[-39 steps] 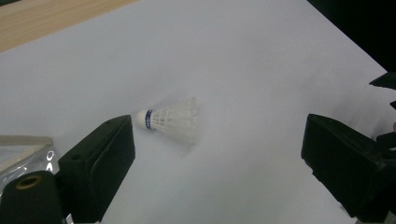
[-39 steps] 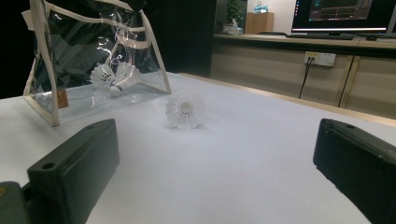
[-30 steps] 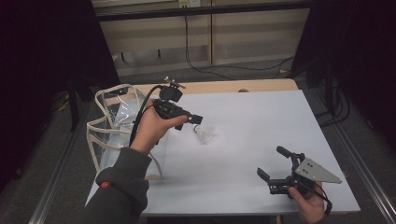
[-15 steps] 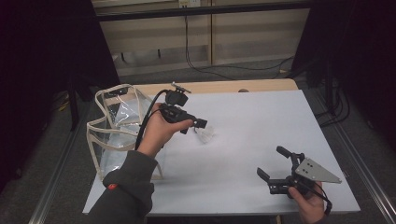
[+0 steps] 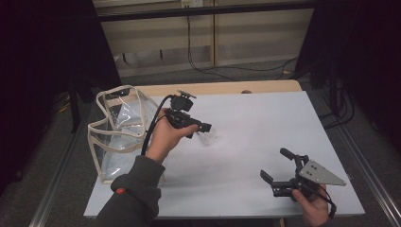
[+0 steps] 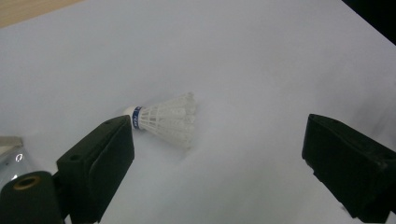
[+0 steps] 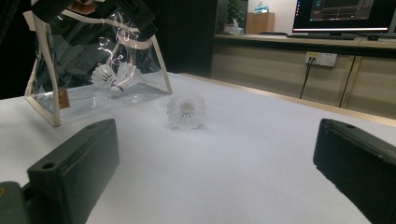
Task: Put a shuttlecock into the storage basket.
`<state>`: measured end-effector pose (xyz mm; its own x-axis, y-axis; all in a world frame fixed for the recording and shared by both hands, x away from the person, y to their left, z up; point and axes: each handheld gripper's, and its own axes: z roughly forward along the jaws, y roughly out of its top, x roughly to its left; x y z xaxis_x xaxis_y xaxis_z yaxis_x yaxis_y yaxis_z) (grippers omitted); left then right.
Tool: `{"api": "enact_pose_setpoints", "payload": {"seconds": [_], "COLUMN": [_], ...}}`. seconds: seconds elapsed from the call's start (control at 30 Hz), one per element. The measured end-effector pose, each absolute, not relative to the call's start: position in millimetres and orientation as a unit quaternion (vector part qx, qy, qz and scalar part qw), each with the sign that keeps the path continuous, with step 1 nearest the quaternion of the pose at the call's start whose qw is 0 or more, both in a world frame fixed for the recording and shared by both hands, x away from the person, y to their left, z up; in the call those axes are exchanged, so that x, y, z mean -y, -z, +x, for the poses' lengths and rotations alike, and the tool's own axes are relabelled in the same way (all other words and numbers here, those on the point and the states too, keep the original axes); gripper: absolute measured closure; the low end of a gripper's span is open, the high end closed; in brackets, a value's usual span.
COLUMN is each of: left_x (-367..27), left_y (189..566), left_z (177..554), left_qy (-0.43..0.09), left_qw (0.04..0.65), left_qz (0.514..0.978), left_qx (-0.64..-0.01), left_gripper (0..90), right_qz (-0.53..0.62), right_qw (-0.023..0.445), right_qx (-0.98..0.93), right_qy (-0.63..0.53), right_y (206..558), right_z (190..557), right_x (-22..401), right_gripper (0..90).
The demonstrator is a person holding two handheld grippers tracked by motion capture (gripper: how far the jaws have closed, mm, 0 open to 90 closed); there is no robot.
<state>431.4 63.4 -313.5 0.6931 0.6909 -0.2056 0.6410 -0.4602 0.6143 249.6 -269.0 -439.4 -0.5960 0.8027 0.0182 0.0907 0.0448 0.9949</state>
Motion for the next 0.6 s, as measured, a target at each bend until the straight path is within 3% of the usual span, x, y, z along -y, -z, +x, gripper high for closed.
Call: {"api": "enact_pose_setpoints", "payload": {"seconds": [0.6], "left_x": [-54], "left_y": [334], "left_z": [432], "left_qy": [-0.052], "left_qw": [0.343], "left_qz": [0.847], "left_qx": [-0.402], "left_gripper": [9.5], "right_qz": [0.339], "right_qw": [0.295], "right_qx": [-0.659], "right_qy": [-0.603], "right_y": [439], "right_z": [249], "right_x": [269], "right_gripper": [0.4]}}
